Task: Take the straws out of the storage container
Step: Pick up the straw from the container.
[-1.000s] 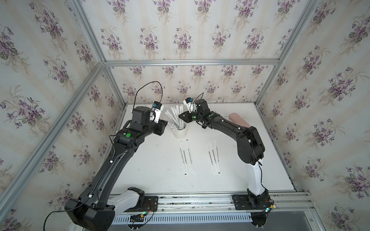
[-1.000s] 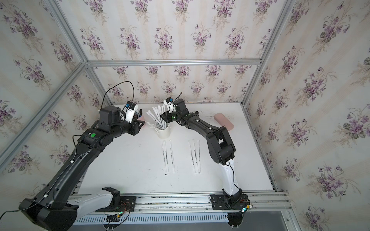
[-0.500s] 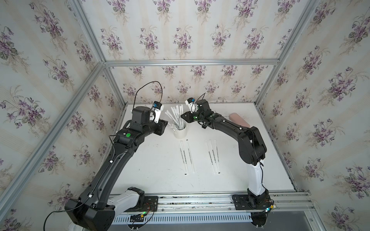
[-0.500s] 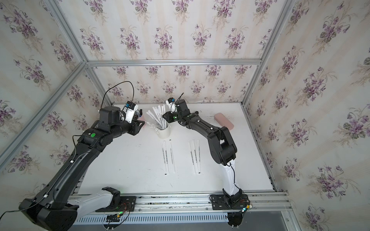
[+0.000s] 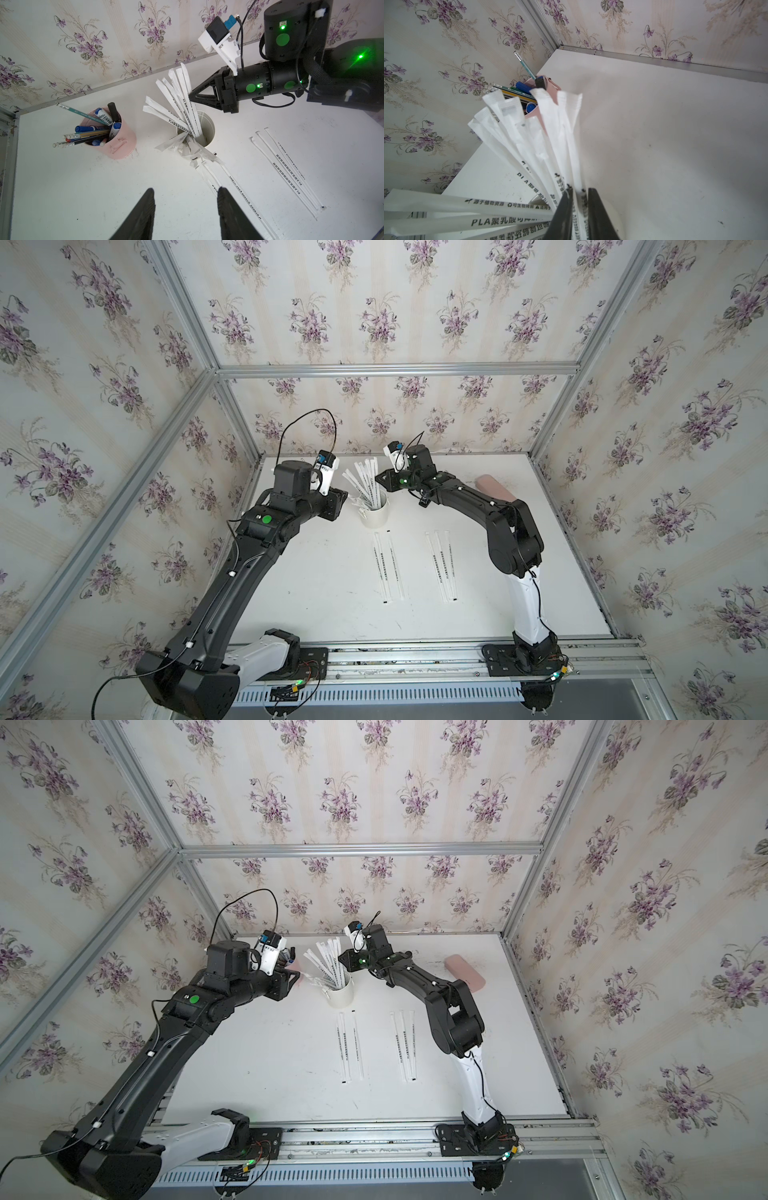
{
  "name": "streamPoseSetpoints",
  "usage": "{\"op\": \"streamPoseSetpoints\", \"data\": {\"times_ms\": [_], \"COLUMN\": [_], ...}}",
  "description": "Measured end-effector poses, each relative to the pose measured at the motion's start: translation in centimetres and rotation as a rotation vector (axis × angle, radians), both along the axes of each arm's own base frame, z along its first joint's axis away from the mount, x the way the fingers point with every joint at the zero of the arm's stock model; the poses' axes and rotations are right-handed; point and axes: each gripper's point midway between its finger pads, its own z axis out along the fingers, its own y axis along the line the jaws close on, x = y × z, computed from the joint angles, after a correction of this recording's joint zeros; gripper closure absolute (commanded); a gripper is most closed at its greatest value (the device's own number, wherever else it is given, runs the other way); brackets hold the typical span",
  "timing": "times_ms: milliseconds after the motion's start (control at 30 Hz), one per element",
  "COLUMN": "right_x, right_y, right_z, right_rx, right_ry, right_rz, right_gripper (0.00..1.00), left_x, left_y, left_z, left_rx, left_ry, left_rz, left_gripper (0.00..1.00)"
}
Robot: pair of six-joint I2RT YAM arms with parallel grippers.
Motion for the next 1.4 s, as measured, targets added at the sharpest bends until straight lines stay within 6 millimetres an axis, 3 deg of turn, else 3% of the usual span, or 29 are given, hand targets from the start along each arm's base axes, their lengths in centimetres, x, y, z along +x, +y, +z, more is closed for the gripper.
{"op": "streamPoseSetpoints", "data": {"times_ms": [133, 567, 700, 867, 1000, 1167, 1267, 1400], "right_x": [-0.4, -1.7, -1.9, -2.3, -3.5, -5.6, -7.0, -7.9], "right_y": [-0.3, -1.7, -2.3, -2.9, -4.0, -6.2, -8.0, -12.2], "right_z": [-0.1, 4.5, 7.3, 12.5, 16.7, 20.6, 20.8, 17.2], "right_rx": [-0.006, -0.004, 0.01, 0.049, 0.077, 0.08, 0.045, -0.049], "right_ry": [0.01, -0.072, -0.117, -0.194, -0.244, -0.278, -0.25, -0.117], "right_rz": [0.0, -0.012, -0.032, -0.054, -0.067, -0.111, -0.143, -0.212], "right_gripper": [0.96, 0.99, 1.0, 1.0, 1.0, 1.0, 1.0, 1.0], "left_x": [0.0, -0.2, -0.4, -0.7, -1.0, -1.2, -1.2, -1.4], "left_y": [-0.1, -0.1, 0.0, 0.1, 0.2, -0.1, -0.8, -2.5], "left_z": [0.0, 0.3, 0.7, 1.2, 1.6, 2.3, 3.1, 3.7], "left_rx": [-0.002, -0.007, -0.011, -0.015, -0.018, -0.041, -0.067, -0.092], "left_ry": [0.001, -0.006, -0.018, -0.033, -0.045, -0.053, -0.056, -0.046], "left_rz": [-0.003, -0.005, -0.005, -0.004, -0.004, -0.013, -0.04, -0.103], "left_gripper": [0.51, 0.51, 0.51, 0.51, 0.51, 0.51, 0.51, 0.52]}}
